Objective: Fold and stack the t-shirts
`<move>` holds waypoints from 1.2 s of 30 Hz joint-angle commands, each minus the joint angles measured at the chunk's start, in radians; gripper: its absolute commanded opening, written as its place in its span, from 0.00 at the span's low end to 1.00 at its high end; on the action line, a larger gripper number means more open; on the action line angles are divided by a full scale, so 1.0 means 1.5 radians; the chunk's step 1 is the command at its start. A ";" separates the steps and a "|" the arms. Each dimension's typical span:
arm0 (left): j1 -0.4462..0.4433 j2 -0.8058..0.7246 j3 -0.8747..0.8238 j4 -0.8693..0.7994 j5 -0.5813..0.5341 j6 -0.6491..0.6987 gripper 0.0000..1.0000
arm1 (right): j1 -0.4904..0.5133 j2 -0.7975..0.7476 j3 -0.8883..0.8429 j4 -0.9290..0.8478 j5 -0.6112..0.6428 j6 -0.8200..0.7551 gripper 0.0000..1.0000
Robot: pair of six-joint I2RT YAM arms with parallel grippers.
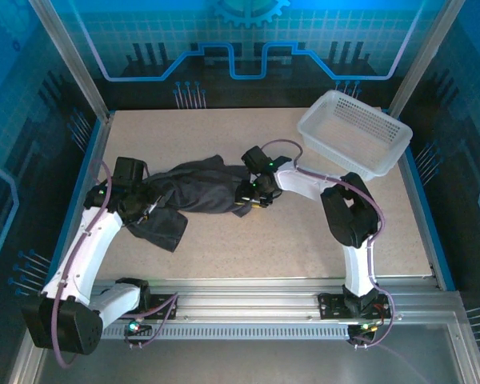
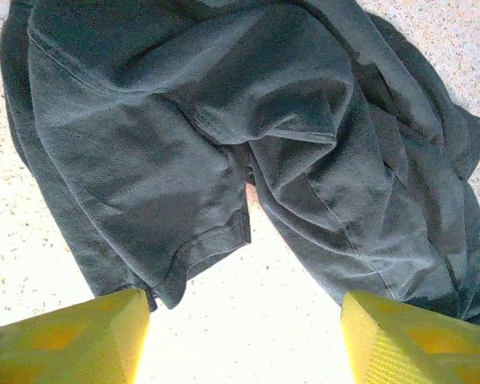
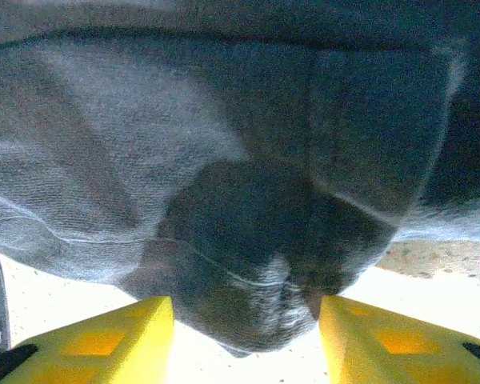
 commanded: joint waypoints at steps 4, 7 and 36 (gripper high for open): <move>0.006 0.001 -0.001 0.008 0.026 -0.004 0.65 | -0.019 -0.064 -0.067 0.039 0.006 0.004 0.62; 0.006 0.004 0.001 0.016 0.032 -0.004 0.64 | -0.035 -0.059 -0.095 0.097 -0.032 0.012 0.60; 0.005 -0.010 -0.011 0.153 0.153 0.029 0.63 | -0.061 -0.072 -0.172 0.226 -0.098 0.068 0.57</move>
